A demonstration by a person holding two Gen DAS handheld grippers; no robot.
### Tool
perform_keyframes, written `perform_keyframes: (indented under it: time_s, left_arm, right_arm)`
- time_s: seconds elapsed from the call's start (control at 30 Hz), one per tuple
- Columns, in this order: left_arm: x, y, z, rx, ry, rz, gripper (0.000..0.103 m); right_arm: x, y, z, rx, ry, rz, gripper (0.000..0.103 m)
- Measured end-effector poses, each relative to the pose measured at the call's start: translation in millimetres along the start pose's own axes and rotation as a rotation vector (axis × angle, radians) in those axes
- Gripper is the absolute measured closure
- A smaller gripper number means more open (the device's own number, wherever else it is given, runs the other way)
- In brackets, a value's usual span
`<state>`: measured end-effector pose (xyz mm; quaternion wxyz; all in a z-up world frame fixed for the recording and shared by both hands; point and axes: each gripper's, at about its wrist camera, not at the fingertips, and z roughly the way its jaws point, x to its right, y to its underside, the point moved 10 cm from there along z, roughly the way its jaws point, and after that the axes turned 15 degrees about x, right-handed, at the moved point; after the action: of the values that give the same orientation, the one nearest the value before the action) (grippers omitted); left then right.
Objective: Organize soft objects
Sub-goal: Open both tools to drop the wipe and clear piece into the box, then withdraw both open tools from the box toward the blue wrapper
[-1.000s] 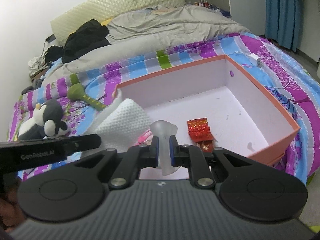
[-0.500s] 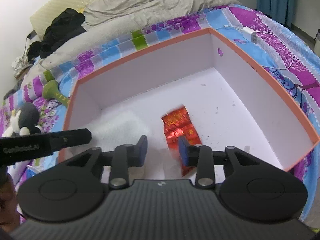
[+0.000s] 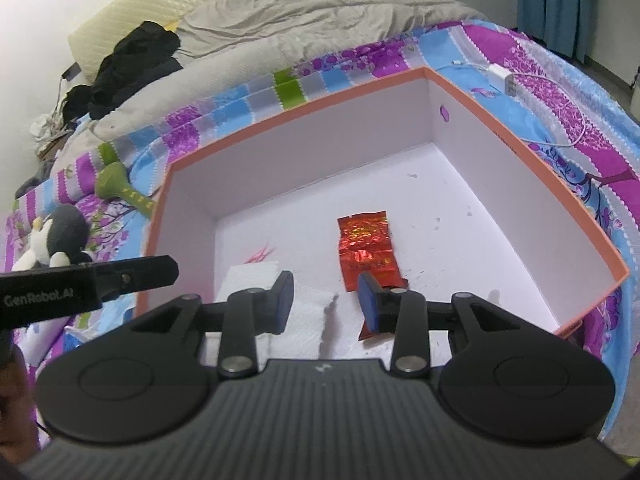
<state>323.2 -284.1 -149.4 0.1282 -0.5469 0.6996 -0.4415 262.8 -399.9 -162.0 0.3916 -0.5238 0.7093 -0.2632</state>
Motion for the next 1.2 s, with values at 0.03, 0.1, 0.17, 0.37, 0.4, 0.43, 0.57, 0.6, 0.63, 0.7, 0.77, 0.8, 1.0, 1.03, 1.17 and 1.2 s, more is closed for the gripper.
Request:
perform_keyframes:
  time_s: [0.03,0.1,0.17,0.37,0.4,0.43,0.57,0.6,0.63,0.7,0.77,0.8,1.0,1.03,1.17,1.2]
  left_arm:
    - [0.0,-0.4,-5.2,0.005,-0.003,0.0,0.085]
    - [0.8,-0.2,-16.8,0.017,-0.003,-0.001,0.085]
    - [2.2,0.8,-29.6,0.031,-0.005,-0.002,0.085]
    - [3.5,6.7,-70.6,0.074,-0.006,-0.006,0.085]
    - [3.5,8.7,-77.9,0.079,-0.008,-0.007,0.085]
    - [3.4,10.3,-84.1,0.083,-0.01,-0.007,0.085]
    - [2.8,18.3,-110.1,0.102,-0.011,-0.009,0.085]
    - [2.2,20.7,-116.5,0.106,-0.012,-0.01,0.084]
    - [1.7,23.2,-123.1,0.11,-0.012,-0.01,0.083]
    - [0.5,28.3,-136.2,0.12,-0.013,-0.009,0.075]
    - [-1.5,33.7,-148.9,0.129,-0.015,-0.006,0.074]
    - [-1.9,36.7,-154.8,0.129,-0.012,-0.007,0.074]
    - [-10.7,50.0,-191.8,0.16,-0.034,-0.009,0.072]
    - [-12.8,52.4,-197.0,0.164,-0.037,-0.011,0.072]
    - [-24.1,64.6,-219.9,0.178,-0.06,-0.028,0.063]
    - [-26.6,67.7,-224.3,0.179,-0.064,-0.034,0.063]
  right_arm:
    - [-2.1,-0.4,-3.7,0.005,-0.002,-0.002,0.064]
    - [-6.1,-0.8,-12.1,0.015,-0.006,-0.005,0.064]
    - [-10.7,-0.8,-21.0,0.025,-0.014,-0.011,0.064]
    - [-27.1,0.9,-51.5,0.059,-0.039,-0.039,0.064]
    - [-29.9,1.8,-56.9,0.065,-0.043,-0.042,0.064]
    - [-31.6,2.7,-62.0,0.069,-0.046,-0.043,0.064]
    - [-43.0,7.6,-82.3,0.089,-0.061,-0.053,0.064]
    - [-46.0,9.2,-87.3,0.092,-0.064,-0.055,0.064]
    - [-48.6,10.7,-91.5,0.095,-0.068,-0.056,0.064]
    - [-54.8,14.3,-100.4,0.103,-0.075,-0.059,0.064]
    - [-61.0,18.1,-108.7,0.109,-0.08,-0.067,0.064]
    - [-64.0,20.2,-112.6,0.11,-0.082,-0.07,0.064]
    - [-83.2,32.6,-136.7,0.125,-0.103,-0.09,0.064]
    - [-87.0,34.6,-140.8,0.129,-0.108,-0.095,0.064]
    - [-99.7,42.6,-155.3,0.142,-0.125,-0.111,0.064]
    - [-102.7,45.5,-158.5,0.143,-0.131,-0.11,0.064]
